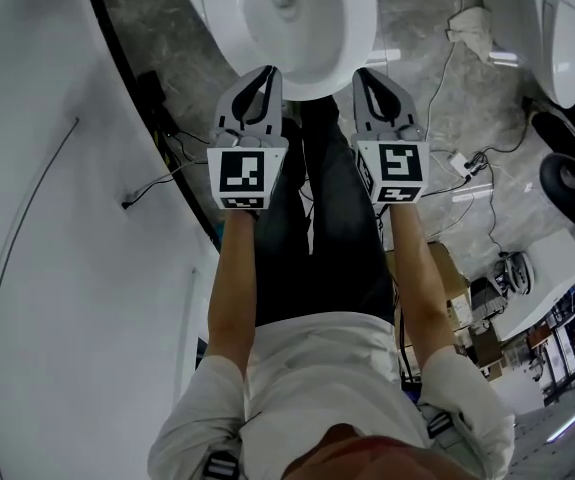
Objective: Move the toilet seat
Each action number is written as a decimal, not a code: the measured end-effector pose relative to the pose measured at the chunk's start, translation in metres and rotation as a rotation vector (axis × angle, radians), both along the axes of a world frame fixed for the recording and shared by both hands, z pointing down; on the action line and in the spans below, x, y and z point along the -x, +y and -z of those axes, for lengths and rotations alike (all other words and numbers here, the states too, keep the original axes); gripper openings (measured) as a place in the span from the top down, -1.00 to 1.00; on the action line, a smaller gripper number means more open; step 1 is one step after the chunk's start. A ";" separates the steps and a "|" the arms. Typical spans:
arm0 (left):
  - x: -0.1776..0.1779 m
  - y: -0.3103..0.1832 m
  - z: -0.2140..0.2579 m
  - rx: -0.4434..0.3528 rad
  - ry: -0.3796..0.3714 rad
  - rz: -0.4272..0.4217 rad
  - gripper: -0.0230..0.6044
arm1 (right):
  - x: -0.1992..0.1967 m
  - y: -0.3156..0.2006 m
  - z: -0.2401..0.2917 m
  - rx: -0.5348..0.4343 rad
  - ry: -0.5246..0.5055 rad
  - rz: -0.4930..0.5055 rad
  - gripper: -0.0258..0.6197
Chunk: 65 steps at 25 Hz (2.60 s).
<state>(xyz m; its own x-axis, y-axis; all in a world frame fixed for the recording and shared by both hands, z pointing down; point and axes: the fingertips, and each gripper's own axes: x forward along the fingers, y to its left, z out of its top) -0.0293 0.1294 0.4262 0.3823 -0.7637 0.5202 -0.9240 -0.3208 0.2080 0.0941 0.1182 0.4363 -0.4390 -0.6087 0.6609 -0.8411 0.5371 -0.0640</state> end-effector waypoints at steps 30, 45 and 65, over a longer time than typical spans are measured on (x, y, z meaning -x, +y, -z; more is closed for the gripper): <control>-0.016 0.015 -0.124 0.205 0.004 0.042 0.49 | -0.025 0.022 -0.127 0.203 0.055 -0.085 0.45; 0.003 0.043 -0.187 0.325 -0.011 0.155 0.00 | -0.046 0.036 -0.183 0.285 0.102 -0.132 0.19; 0.025 0.064 -0.250 0.449 -0.034 0.302 -0.44 | -0.053 0.048 -0.239 0.395 0.100 -0.217 -0.25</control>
<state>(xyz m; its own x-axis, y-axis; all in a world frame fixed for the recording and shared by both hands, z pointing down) -0.0540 0.1932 0.6761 0.1577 -0.5372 0.8286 -0.9699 0.0735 0.2322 0.1471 0.1663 0.6758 -0.2513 -0.3720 0.8936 -0.9439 0.2985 -0.1412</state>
